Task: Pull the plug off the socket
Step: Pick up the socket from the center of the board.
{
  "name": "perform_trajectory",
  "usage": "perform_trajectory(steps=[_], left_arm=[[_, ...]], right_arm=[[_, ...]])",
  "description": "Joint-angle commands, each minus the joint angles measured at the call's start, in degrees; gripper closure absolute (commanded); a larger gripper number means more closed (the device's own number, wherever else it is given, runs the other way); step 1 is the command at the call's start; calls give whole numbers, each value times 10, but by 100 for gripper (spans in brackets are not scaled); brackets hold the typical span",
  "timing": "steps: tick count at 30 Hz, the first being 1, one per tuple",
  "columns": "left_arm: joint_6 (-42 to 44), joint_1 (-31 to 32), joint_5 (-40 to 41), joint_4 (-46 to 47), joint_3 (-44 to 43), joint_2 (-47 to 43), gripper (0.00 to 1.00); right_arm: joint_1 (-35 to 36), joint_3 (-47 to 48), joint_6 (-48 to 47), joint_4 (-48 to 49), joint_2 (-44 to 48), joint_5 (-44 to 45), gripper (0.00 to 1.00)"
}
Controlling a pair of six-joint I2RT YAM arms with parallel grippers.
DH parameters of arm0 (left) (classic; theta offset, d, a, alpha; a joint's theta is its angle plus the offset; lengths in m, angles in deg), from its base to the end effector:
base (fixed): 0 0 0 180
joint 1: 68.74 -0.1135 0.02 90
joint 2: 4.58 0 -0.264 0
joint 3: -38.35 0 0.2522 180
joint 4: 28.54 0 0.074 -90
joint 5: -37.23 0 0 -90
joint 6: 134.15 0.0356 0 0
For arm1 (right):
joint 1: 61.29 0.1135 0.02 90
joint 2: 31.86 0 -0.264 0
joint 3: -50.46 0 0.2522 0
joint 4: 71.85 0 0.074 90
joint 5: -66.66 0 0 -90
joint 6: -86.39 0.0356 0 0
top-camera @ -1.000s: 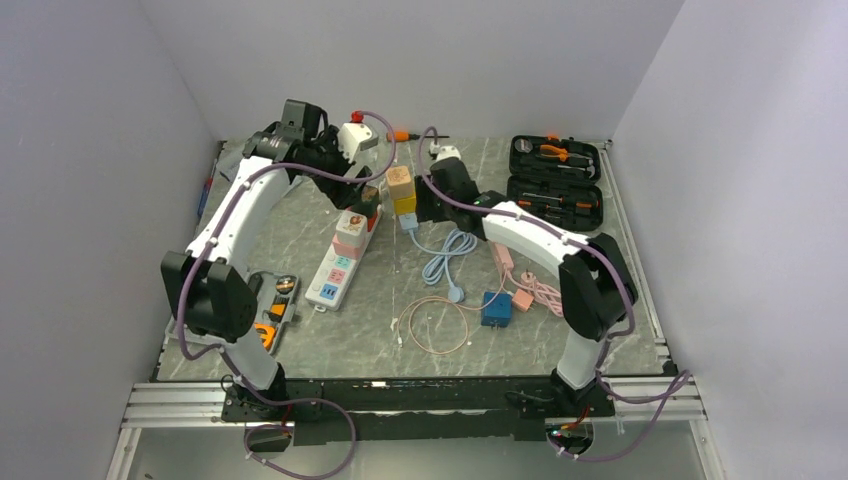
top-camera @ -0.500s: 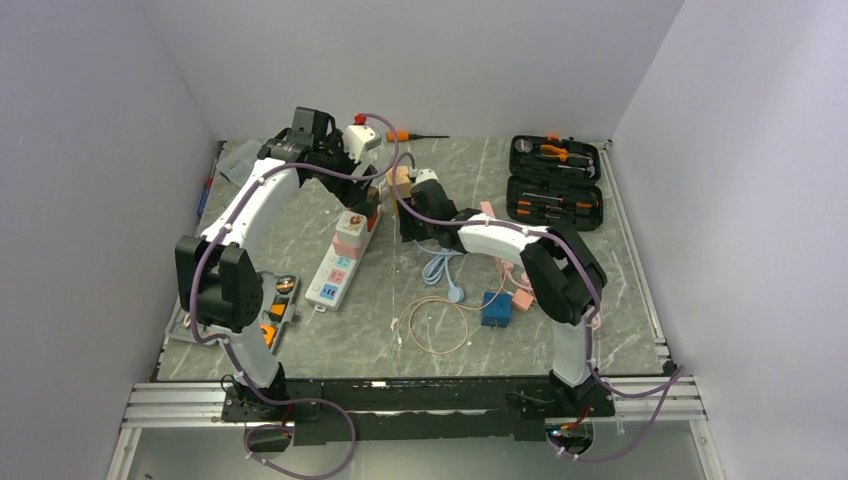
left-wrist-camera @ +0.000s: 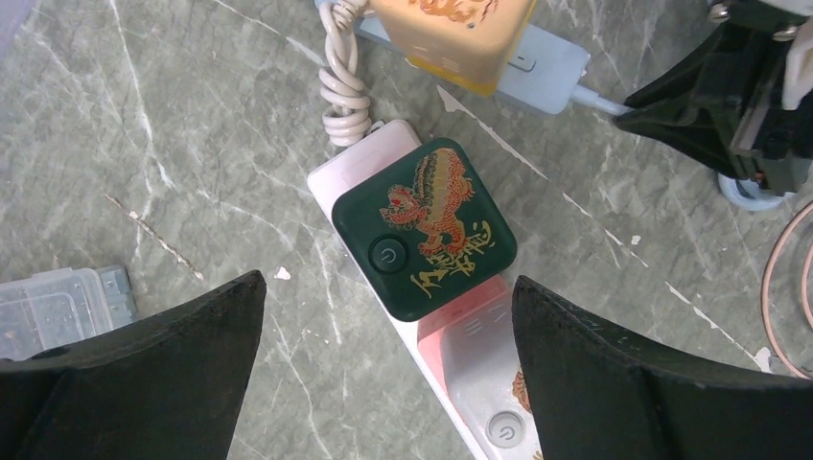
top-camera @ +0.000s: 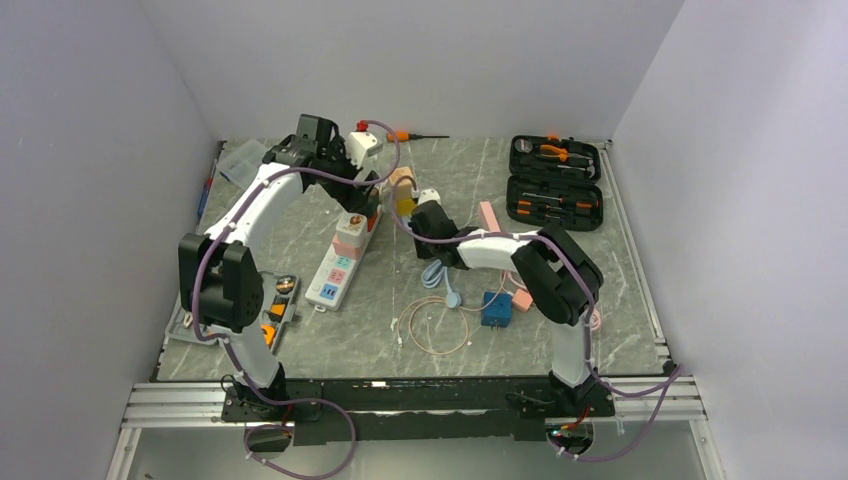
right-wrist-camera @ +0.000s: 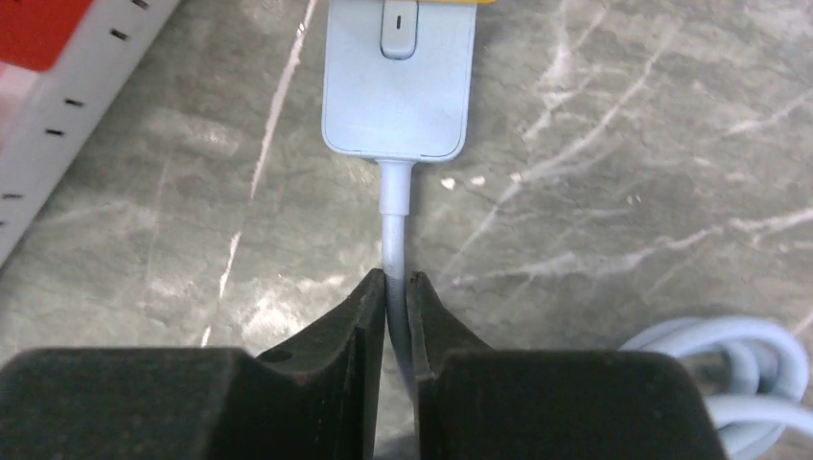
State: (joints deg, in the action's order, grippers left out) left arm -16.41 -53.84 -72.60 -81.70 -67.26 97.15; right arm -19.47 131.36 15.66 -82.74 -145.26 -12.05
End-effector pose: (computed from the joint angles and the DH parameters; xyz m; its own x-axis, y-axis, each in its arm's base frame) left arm 0.3790 -0.1133 0.3076 -0.4361 0.5691 -0.6971 0.7443 0.6635 0.0761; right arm 0.3152 0.2727 0.1455 -0.6641 -0.1599 -0.7304 -0.3482 0.9306 0.1129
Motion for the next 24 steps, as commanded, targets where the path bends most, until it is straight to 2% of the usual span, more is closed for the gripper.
perform_trajectory(steps=[1, 6, 8, 10, 12, 13, 14, 15, 19, 24], left_arm=[[2, 7, 11, 31, 12, -11, 1], [20, 7, 19, 46, 40, -30, 1], [26, 7, 18, 48, 48, -34, 1], [28, 7, 18, 49, 52, -35, 1], [27, 7, 17, 49, 53, -35, 1], [26, 7, 14, 49, 54, -36, 1], [24, 7, 12, 49, 54, -38, 1], [23, 7, 9, 48, 53, -39, 1], [19, 8, 1, 44, 54, -52, 1], [20, 8, -13, 28, 51, -75, 1]], right_arm=[[2, -47, 3, -24, 52, 33, 87], [-2, -113, 6, -34, 105, 58, 89], [-9, -133, 9, -43, 125, 60, 85], [-19, -146, 14, -50, 143, 64, 65], [-32, -156, 17, -46, 158, 51, 51], [-38, -161, 17, -39, 166, 41, 38], [-45, -165, 17, -33, 174, 29, 16], [-52, -168, 16, -17, 182, 12, 2], [-62, -156, -2, 30, 194, -29, 0], [-68, -100, -10, 62, 166, -52, 0]])
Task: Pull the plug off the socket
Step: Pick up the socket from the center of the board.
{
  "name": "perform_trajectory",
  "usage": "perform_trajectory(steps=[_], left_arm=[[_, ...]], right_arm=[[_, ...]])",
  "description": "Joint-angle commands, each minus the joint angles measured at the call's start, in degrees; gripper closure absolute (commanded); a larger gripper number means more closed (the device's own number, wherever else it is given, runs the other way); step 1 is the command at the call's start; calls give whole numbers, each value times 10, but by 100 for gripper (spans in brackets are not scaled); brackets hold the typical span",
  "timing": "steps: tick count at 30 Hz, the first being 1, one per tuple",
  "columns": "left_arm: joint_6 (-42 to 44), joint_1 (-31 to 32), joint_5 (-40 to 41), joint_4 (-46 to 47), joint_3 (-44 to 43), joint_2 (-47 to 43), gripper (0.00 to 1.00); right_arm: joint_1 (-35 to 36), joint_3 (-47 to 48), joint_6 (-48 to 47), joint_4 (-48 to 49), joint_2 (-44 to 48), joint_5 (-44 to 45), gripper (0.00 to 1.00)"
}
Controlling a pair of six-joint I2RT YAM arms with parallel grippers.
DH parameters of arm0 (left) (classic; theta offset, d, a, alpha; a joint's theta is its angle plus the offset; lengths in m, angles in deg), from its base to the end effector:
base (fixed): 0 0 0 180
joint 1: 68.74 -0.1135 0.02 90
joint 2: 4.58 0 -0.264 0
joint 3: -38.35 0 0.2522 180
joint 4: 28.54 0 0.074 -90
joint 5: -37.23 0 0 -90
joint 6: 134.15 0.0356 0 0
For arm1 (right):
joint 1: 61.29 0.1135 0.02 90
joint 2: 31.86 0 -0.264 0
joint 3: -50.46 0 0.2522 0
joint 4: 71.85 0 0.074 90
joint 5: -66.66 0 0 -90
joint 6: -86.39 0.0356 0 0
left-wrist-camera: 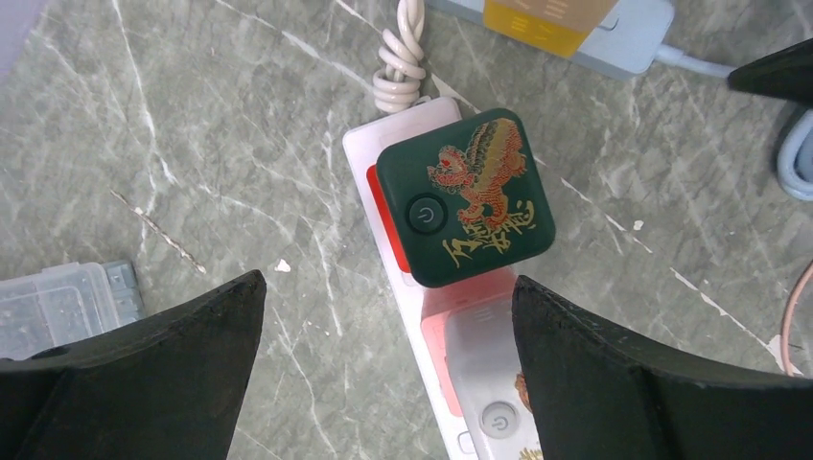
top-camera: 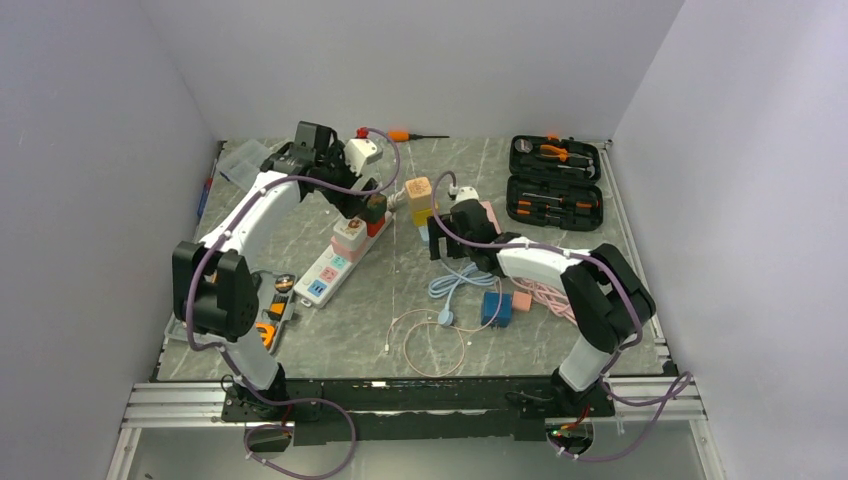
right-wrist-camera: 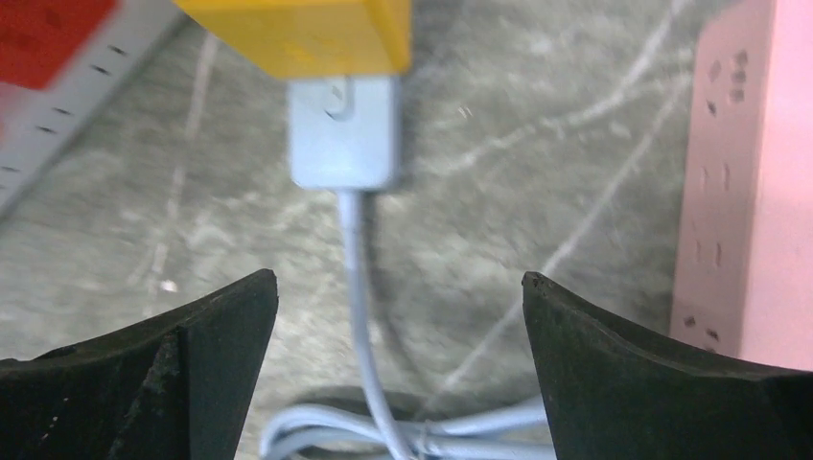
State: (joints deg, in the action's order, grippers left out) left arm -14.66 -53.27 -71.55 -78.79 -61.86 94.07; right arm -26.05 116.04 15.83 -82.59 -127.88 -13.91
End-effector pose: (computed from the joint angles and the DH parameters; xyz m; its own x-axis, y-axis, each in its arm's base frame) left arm 0.3660 -0.1132 0.3005 -0.4050 0.5957 -0.6936 0.7545 0.6463 0.1145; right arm 0.2870 0.1956 0.1764 -0.6630 -0.0664 -0.7456 -0.2628 0.9533 0.1488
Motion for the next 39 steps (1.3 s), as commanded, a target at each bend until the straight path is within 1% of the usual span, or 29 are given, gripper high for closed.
perform_trajectory(steps=[1, 6, 15, 19, 21, 24, 27, 30, 33, 36, 39], left_arm=[[1, 3, -31, -6, -4, -50, 1], [-1, 4, -62, -28, -21, -64, 1], [-16, 14, -53, -25, -66, -32, 1], [-30, 17, -41, 1, -97, -2, 1], [-42, 18, -36, 12, -126, 23, 1], [-55, 18, -48, 9, -180, 75, 1], [-58, 21, -72, -4, -241, 129, 1], [-58, 27, -77, -17, -293, 185, 0], [-54, 30, -92, -19, -320, 221, 1], [-35, 35, -107, -46, -360, 265, 0], [-35, 36, -115, -61, -389, 304, 0]], right_arm=[[-3, 60, -12, 68, -13, -42, 0], [-1, 58, -31, 141, -36, -58, 0], [9, 70, -68, 199, -117, -45, 0], [14, 105, -83, 193, -153, -23, 0], [14, 124, -86, 187, -169, -12, 0], [14, 128, -92, 191, -182, 0, 1], [14, 122, -92, 198, -189, 5, 8], [14, 105, -91, 212, -185, 2, 22], [13, 73, -89, 239, -173, 3, 33], [12, 41, -86, 267, -161, 0, 45], [11, 10, -83, 310, -152, -11, 48]])
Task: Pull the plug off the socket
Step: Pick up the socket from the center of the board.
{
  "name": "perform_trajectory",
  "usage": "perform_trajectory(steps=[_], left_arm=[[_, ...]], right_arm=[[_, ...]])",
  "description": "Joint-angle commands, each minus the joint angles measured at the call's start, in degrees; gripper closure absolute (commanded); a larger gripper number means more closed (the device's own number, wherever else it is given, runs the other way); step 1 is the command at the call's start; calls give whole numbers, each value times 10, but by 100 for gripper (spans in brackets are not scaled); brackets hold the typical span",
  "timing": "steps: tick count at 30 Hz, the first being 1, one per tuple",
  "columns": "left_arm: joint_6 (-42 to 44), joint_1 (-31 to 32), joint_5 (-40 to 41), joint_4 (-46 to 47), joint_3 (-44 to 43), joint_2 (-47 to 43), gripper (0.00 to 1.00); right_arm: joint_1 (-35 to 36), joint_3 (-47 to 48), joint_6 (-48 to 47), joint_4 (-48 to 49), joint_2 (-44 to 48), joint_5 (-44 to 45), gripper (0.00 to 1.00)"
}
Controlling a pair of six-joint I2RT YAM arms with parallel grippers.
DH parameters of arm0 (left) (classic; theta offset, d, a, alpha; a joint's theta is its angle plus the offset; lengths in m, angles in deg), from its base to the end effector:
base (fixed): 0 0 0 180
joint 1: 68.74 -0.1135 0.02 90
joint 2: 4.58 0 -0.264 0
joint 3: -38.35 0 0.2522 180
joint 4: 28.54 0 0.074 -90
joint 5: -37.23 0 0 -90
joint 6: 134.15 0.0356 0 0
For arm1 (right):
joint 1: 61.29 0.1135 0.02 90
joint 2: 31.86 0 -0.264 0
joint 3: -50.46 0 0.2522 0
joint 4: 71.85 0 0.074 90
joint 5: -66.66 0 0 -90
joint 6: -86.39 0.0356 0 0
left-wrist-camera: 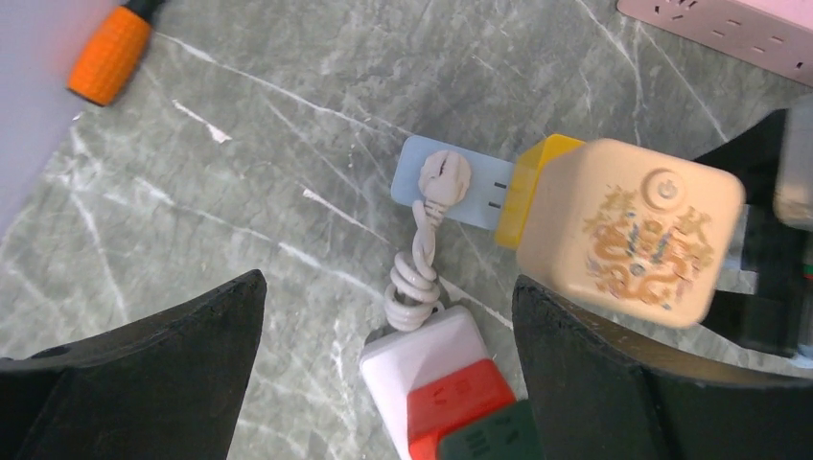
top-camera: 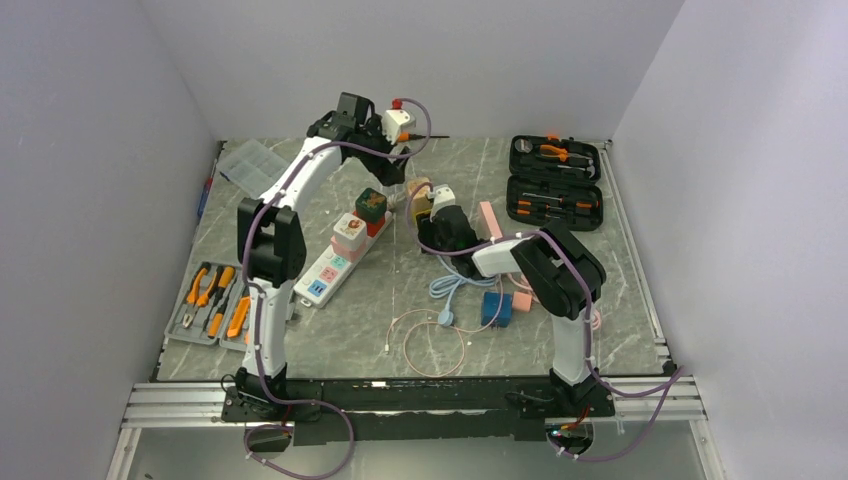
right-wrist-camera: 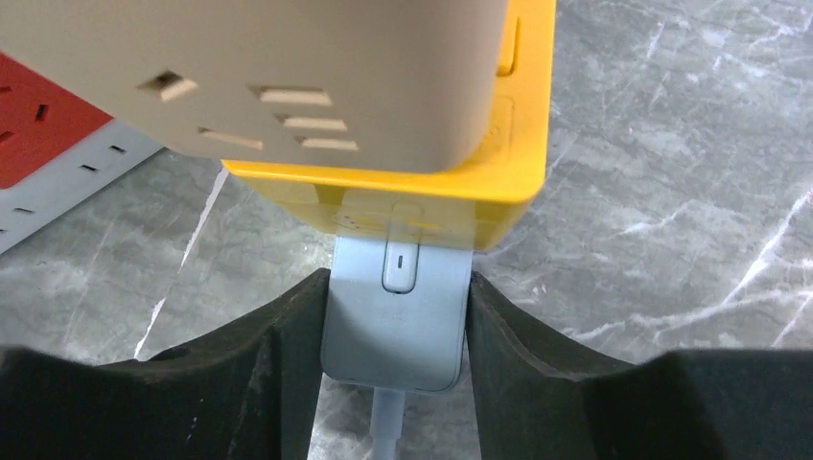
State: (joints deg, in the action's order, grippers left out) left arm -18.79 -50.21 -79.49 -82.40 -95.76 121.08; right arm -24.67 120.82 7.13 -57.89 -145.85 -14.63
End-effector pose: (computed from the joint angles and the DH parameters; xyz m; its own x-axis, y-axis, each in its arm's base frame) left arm 0.4668 -0.1733 0.2897 -0.3604 0.5243 -0.7715 0.8162 0.5777 0.0113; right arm 0.3281 0.2371 0.1266 -0.4805 -0.1276 -0.8676 -0.4015 0.9116 0.0883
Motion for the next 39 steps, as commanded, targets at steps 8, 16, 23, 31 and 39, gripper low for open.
perform_trajectory(steps=[8, 16, 23, 31, 39], left_arm=[[17, 10, -61, -43, -76, 101, 1], [56, 18, -58, -60, -75, 130, 4], [58, 22, -58, -59, -88, 141, 12], [94, 51, -17, -76, -85, 145, 19], [84, 54, 16, -34, -64, 136, 48]], right_arm=[[-3, -58, -5, 121, 30, -19, 53], [-4, -65, -18, 169, 30, -5, 58], [13, -67, -43, 201, 41, 12, 60], [34, -63, -70, 215, 73, 38, 62], [43, -88, -76, 230, 113, 31, 63]])
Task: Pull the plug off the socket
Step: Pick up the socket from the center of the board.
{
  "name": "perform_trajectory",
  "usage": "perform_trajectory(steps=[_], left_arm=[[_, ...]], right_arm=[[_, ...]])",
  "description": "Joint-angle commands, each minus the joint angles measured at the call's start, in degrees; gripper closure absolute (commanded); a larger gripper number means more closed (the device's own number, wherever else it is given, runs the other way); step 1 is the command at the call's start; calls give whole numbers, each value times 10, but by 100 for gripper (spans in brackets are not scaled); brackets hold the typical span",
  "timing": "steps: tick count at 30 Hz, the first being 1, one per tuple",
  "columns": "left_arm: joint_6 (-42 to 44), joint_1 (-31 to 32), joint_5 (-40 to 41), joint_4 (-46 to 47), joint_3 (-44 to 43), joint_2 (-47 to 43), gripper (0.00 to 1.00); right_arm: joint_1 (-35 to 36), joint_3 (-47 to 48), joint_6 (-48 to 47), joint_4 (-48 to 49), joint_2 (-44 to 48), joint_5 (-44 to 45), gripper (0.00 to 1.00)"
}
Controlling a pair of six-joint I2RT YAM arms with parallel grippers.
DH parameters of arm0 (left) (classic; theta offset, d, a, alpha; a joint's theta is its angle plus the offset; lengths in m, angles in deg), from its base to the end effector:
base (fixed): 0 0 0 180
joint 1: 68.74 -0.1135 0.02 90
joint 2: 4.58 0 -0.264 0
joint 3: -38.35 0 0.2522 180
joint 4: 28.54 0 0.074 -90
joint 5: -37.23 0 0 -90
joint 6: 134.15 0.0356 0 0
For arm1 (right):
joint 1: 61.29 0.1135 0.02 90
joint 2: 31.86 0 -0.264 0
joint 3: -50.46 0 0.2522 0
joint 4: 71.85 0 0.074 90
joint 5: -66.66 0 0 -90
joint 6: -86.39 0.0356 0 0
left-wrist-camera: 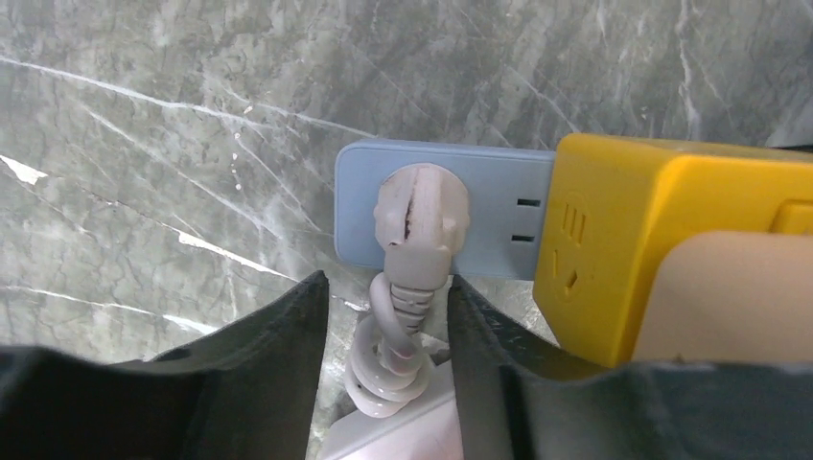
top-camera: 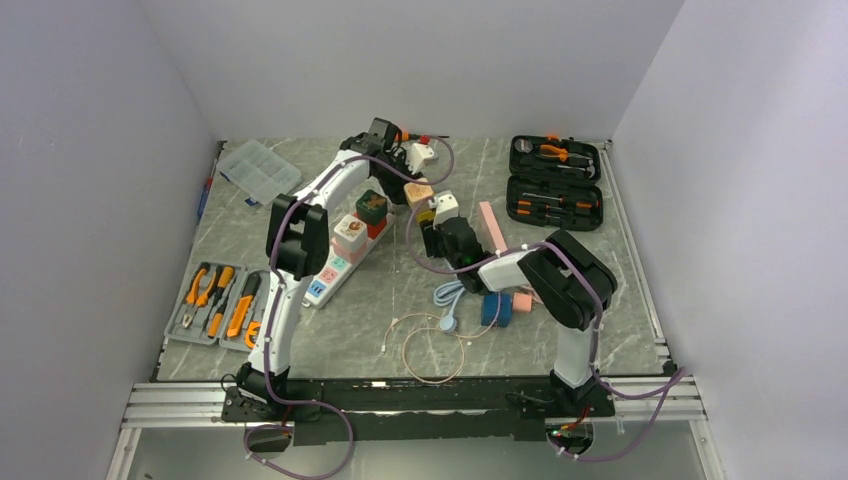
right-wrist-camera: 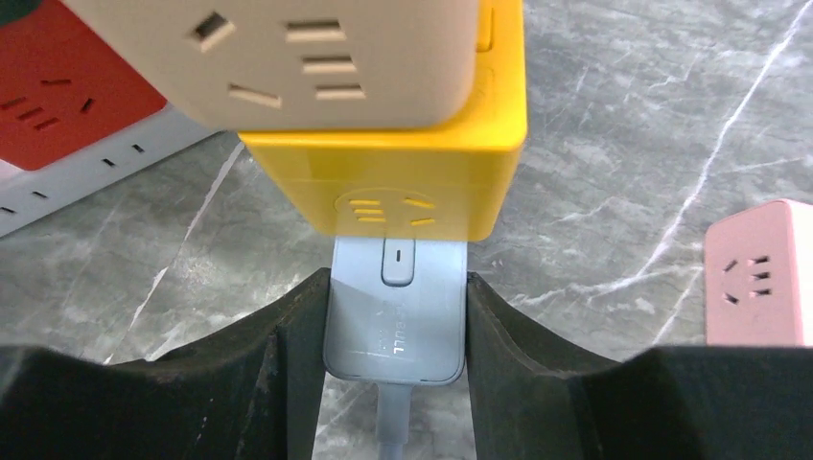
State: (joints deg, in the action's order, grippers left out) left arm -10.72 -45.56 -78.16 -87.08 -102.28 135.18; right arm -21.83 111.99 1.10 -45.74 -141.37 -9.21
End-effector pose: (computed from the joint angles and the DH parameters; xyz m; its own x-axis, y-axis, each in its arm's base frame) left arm 0.4816 -0.2228 0.1982 -0.3362 0.6854 -0.6459 0.9006 0.4345 -0.0077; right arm 0.2971 0.2333 0.1346 -0.3229 -0.1626 -0.9324 -0.4163 0.9091 -0.0144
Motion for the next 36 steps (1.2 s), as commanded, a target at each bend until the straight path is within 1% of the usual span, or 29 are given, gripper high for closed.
perform_trajectory(steps=[1, 2, 3, 4, 5, 8, 13, 17, 20, 22, 25, 27, 29, 32, 36], left_arm=[[3, 6, 4, 15, 3, -7, 56], [3, 6, 4, 20, 6, -11, 63], [2, 5, 3, 23, 10, -16, 74], [0, 3, 0, 24, 12, -20, 88], [-1, 2, 1, 25, 12, -27, 100], [-1, -6, -19, 15, 12, -53, 100], [6, -20, -70, 13, 47, -118, 100], [28, -21, -101, 17, 81, -171, 100], [46, -21, -131, 16, 102, -202, 100], [64, -21, -149, 6, 113, -223, 100], [85, -20, -160, 7, 143, -250, 100], [94, -18, -158, -2, 152, -257, 100], [107, -17, -167, -22, 142, -255, 100], [116, -17, -185, -42, 136, -259, 100], [145, -14, -203, -51, 156, -280, 100]], right_arm=[[17, -3, -17, 109, 73, -26, 63], [19, -6, -18, 108, 78, -26, 62], [22, -8, -19, 107, 81, -27, 62], [24, -10, -20, 103, 84, -28, 61], [25, -13, -21, 102, 88, -27, 59], [30, -26, -22, 97, 96, -26, 51], [30, -46, -17, 85, 107, -44, 29], [30, -59, -9, 60, 123, -77, 21], [27, -79, 9, 53, 156, -88, 18], [9, -98, 24, 51, 200, -119, 18], [-53, -101, 72, 23, 264, -224, 20], [-99, -89, 99, 14, 286, -286, 22], [-127, -65, 111, 6, 288, -336, 24], [-147, -31, 118, 7, 266, -392, 24], [-183, 21, 142, 23, 194, -483, 24]])
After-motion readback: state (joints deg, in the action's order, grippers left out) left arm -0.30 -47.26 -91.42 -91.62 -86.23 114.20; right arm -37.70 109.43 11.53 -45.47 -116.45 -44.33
